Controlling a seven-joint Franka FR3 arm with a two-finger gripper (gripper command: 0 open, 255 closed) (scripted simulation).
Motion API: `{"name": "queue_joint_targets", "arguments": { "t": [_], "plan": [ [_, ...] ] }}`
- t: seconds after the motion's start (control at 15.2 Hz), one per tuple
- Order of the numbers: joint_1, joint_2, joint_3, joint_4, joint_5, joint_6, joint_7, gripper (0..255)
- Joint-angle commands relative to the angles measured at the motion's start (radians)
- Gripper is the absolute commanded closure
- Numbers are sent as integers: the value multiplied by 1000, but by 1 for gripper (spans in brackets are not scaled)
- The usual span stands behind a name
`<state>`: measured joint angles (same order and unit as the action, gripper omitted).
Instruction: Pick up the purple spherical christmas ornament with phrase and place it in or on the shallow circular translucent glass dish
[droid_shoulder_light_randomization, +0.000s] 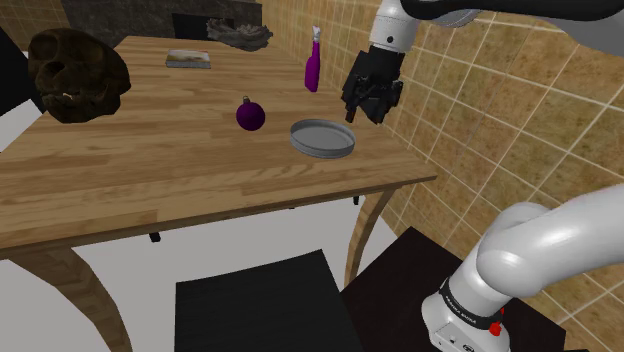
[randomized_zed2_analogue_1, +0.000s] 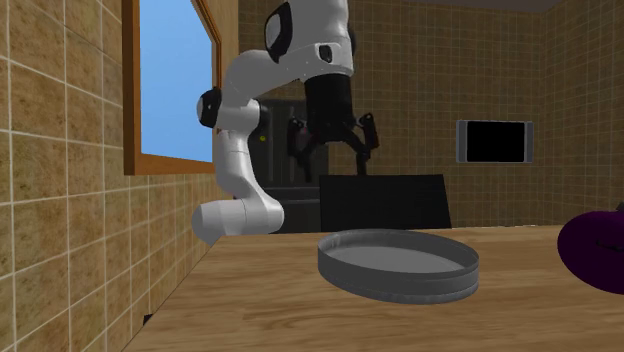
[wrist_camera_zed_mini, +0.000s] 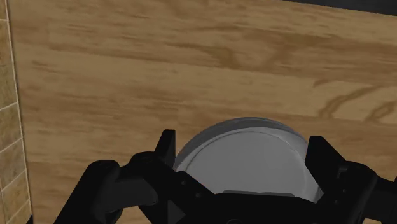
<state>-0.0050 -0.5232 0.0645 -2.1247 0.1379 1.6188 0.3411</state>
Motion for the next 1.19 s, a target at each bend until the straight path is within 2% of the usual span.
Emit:
{"name": "queue_joint_targets", "arguments": {
  "t": [0.0,0.53,1.12],
  "plan": [
    [-5,70,23,46,39,11,94,0],
    [-20,381,72,315,152,30,422,0],
    [-24,745,69,691,253,30,754,0]
  ]
}}
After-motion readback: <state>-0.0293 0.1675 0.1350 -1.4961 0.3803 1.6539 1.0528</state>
